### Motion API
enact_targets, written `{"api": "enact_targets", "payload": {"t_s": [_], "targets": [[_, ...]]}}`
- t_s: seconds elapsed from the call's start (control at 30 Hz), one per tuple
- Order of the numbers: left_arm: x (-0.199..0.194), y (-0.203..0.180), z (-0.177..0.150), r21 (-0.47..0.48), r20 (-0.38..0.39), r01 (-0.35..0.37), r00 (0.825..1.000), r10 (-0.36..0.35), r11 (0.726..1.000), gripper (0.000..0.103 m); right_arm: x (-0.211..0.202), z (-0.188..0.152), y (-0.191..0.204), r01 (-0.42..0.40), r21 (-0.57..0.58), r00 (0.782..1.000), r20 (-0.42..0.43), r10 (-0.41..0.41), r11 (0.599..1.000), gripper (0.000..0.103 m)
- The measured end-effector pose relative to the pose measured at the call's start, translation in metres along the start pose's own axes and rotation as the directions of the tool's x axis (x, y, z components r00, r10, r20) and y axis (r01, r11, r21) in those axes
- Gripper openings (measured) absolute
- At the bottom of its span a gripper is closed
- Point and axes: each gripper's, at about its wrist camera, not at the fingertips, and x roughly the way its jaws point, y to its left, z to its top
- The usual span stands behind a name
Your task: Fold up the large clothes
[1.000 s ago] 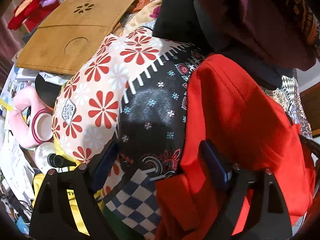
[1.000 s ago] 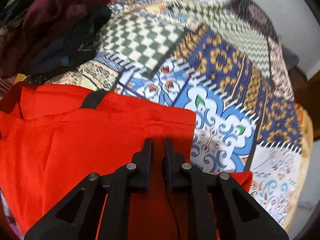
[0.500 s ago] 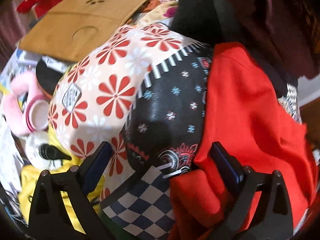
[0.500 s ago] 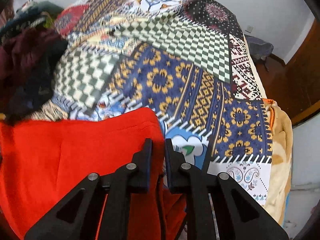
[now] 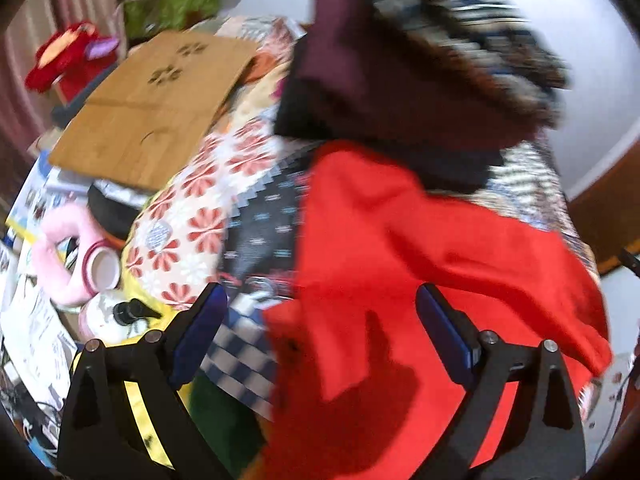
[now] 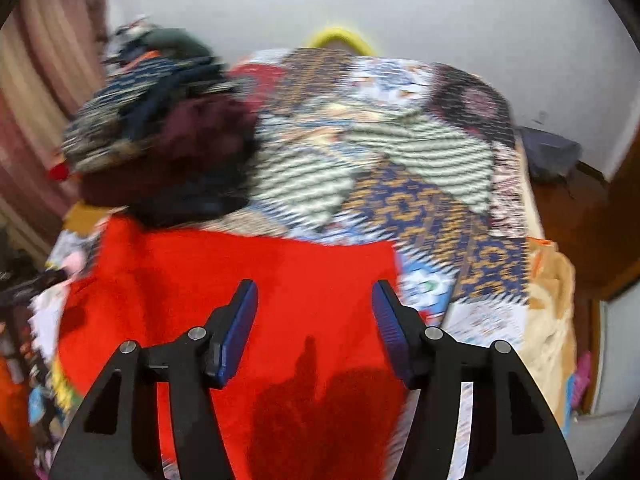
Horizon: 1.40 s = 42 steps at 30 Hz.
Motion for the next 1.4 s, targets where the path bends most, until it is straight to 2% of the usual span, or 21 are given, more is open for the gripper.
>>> {"api": "enact_targets", "payload": {"t_s": [0.1,0.2,0.3,0.37,0.4,0.47,0.53,0.63,0.67,0.77,0.8,0.87,0.97,1.07,1.17,1.3,1.4], "targets": [[-0.009,-0.026,-0.007,0.039,0.005,0.056,0.998,-0.056,0.998,0.096,0.001,-0.021,0.026,-0.043,-0.053,0.999,-0.029,0.042,0.998,0.055],[-0.007,-0.053,-0.026,0.083,-0.035,0.114,0.993,-0.111,0.990,0.096,0.011,-0.042,0.037,-0.060,-0.091,0.995,-0.085,0.052,0.994,0.055],[0.010,-0.070,-0.048,0.128,-0.102,0.112,0.990,-0.100,0.985,0.096,0.029,-0.063,0.041,-0.019,-0.143,0.989,-0.148,-0.003,0.990,0.055],[0.027,-0.072,-0.063,0.147,-0.147,0.090,0.987,-0.068,0.985,0.096,0.044,-0.076,0.033,0.070,-0.179,0.981,-0.168,-0.100,0.981,0.055],[0.033,-0.071,-0.070,0.156,-0.160,0.078,0.986,-0.053,0.985,0.096,0.046,-0.078,0.025,0.091,-0.176,0.979,-0.162,-0.120,0.980,0.056],[0.040,-0.064,-0.085,0.160,-0.150,0.083,0.987,-0.059,0.984,0.096,0.045,-0.078,0.007,0.076,-0.120,0.984,-0.153,-0.094,0.990,0.056],[0.033,-0.054,-0.094,0.142,-0.116,0.088,0.991,-0.072,0.986,0.096,0.041,-0.074,-0.015,0.110,-0.033,0.985,-0.129,-0.113,0.993,0.056],[0.022,-0.043,-0.101,0.144,-0.105,0.090,0.992,-0.075,0.985,0.096,0.040,-0.070,-0.036,0.139,0.054,0.984,-0.118,-0.132,0.989,0.056],[0.018,-0.042,-0.105,0.162,-0.104,0.083,0.992,-0.067,0.983,0.096,0.040,-0.071,-0.037,0.138,0.066,0.985,-0.116,-0.130,0.988,0.056],[0.008,-0.042,-0.117,0.233,-0.063,-0.060,0.995,0.077,0.971,0.096,0.036,-0.074,-0.025,0.168,0.041,0.981,-0.107,-0.163,0.985,0.057],[0.005,-0.040,-0.122,0.237,-0.056,-0.079,0.994,0.095,0.968,0.096,0.033,-0.075,-0.020,0.178,0.029,0.979,-0.103,-0.174,0.984,0.059],[0.000,-0.028,-0.126,0.189,-0.059,-0.070,0.995,0.083,0.980,0.096,0.027,-0.076,-0.012,0.185,0.019,0.979,-0.095,-0.183,0.983,0.059],[-0.013,-0.002,-0.128,0.032,-0.081,-0.046,0.996,0.048,0.998,0.096,0.012,-0.076,-0.002,0.150,0.014,0.986,-0.079,-0.148,0.989,0.059],[-0.031,0.022,-0.130,-0.135,-0.053,-0.001,0.999,-0.006,0.991,0.096,0.000,-0.076,0.003,0.107,0.033,0.993,-0.051,-0.105,0.994,0.060],[-0.046,0.040,-0.132,-0.290,-0.017,0.095,0.994,-0.105,0.952,0.096,-0.007,-0.077,0.007,0.057,0.069,0.998,-0.020,-0.055,0.996,0.065],[-0.039,0.050,-0.141,-0.425,-0.024,0.204,0.971,-0.237,0.882,0.096,-0.010,-0.083,0.018,0.005,0.087,1.000,-0.005,-0.004,0.996,0.066],[-0.024,0.045,-0.152,-0.460,-0.057,0.207,0.964,-0.261,0.864,0.096,-0.008,-0.088,0.025,0.002,0.071,1.000,-0.009,-0.002,0.998,0.067]]}}
